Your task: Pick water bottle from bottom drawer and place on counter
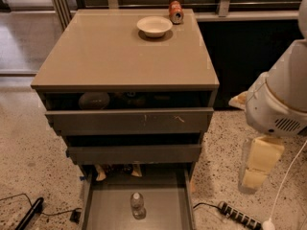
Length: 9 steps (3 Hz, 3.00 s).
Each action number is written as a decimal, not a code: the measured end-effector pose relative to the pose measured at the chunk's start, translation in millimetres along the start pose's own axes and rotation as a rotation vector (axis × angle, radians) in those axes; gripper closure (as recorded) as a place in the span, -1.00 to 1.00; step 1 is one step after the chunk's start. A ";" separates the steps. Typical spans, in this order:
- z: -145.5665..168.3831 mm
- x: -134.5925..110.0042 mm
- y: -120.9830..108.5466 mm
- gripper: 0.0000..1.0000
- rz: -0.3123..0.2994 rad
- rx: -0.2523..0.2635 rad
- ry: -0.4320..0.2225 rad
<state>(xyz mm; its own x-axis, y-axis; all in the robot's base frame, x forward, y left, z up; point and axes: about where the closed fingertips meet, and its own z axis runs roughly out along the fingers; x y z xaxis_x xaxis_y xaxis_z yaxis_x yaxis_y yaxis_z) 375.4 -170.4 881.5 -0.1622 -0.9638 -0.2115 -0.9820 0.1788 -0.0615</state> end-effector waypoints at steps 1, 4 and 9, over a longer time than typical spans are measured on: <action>46.1 -0.3 45.2 -1.00 -0.060 -0.100 0.028; 89.9 -34.2 43.3 -1.00 -0.115 -0.183 -0.080; 197.1 -124.8 1.0 -1.00 -0.219 -0.275 -0.191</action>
Offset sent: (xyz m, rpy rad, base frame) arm -0.0399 0.0175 -0.0477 -0.0168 0.0891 0.0782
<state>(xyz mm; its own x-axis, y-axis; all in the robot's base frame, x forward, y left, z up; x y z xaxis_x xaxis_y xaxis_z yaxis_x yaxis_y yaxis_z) 413.7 -11.0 715.5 0.0492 -0.9146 -0.4014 -0.9849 -0.1112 0.1326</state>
